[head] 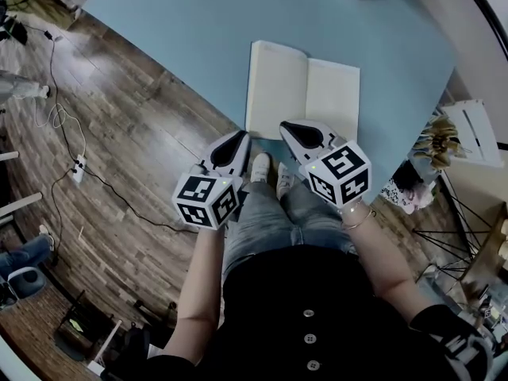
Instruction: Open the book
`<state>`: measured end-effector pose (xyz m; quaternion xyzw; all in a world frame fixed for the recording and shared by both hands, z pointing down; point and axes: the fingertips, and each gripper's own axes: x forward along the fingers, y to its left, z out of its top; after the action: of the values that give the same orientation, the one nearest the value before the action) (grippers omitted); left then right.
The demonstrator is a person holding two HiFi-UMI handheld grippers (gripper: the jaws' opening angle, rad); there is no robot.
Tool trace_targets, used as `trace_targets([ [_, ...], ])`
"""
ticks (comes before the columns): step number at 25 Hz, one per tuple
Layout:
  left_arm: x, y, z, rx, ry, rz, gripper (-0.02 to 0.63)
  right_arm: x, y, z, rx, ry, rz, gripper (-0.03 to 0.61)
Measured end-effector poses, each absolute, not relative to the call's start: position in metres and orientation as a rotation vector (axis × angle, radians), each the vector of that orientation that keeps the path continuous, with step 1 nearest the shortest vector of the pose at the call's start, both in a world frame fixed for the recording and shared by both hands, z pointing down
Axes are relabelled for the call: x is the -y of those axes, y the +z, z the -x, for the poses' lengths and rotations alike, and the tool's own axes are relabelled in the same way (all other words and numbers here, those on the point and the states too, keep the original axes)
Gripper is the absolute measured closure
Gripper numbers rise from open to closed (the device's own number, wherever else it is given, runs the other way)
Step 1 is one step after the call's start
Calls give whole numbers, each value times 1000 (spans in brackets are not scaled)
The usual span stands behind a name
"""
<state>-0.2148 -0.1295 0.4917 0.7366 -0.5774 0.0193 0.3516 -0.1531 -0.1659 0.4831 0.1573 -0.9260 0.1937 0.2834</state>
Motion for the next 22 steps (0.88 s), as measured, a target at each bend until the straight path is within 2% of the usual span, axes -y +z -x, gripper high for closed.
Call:
trace_targets([
  [22,126,549,230,1475,63,-1768,589,155,521,181,2408,559,-338,577],
])
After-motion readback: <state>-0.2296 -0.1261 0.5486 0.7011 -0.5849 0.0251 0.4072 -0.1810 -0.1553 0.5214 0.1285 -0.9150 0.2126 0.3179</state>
